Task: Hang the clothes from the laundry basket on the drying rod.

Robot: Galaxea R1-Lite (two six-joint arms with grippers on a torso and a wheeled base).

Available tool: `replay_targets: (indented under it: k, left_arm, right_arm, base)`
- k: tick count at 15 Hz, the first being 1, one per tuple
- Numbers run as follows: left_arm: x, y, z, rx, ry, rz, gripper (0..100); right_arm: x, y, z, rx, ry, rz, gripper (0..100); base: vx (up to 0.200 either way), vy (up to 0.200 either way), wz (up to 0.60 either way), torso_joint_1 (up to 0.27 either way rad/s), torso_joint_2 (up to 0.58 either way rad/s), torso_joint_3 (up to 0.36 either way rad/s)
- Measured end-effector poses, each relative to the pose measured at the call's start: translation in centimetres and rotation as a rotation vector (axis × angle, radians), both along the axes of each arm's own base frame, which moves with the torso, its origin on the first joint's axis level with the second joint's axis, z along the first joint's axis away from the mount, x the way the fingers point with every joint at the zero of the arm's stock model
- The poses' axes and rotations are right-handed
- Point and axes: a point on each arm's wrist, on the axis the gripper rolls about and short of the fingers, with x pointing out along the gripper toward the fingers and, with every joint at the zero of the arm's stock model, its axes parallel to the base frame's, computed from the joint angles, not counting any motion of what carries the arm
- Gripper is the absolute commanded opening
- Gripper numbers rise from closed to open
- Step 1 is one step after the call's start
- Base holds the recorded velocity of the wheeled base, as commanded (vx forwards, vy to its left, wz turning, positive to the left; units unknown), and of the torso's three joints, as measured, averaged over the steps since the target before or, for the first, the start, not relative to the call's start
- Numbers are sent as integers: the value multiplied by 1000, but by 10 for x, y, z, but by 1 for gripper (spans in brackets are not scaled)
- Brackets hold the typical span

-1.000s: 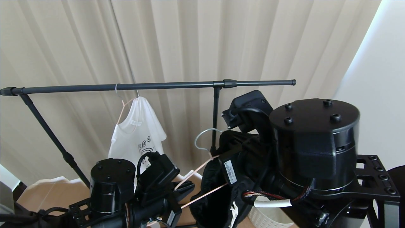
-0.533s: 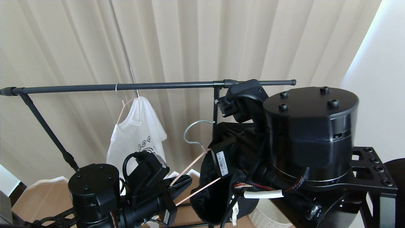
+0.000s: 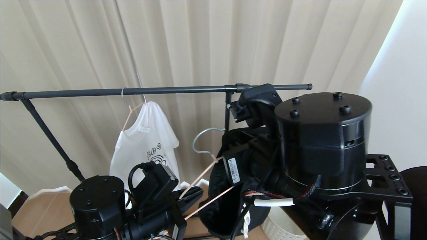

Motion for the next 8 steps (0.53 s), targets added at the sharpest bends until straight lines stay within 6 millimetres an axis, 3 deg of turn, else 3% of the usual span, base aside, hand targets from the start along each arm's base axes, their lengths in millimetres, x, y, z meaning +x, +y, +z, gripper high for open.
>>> replay_targets:
  k: [8]
  left_arm:
    - [-4,0,-1,7,5,-12,0]
  right_arm:
    - [2,-11,8,18,-16,-30,100]
  base:
    - [0,0,0,0,0,0]
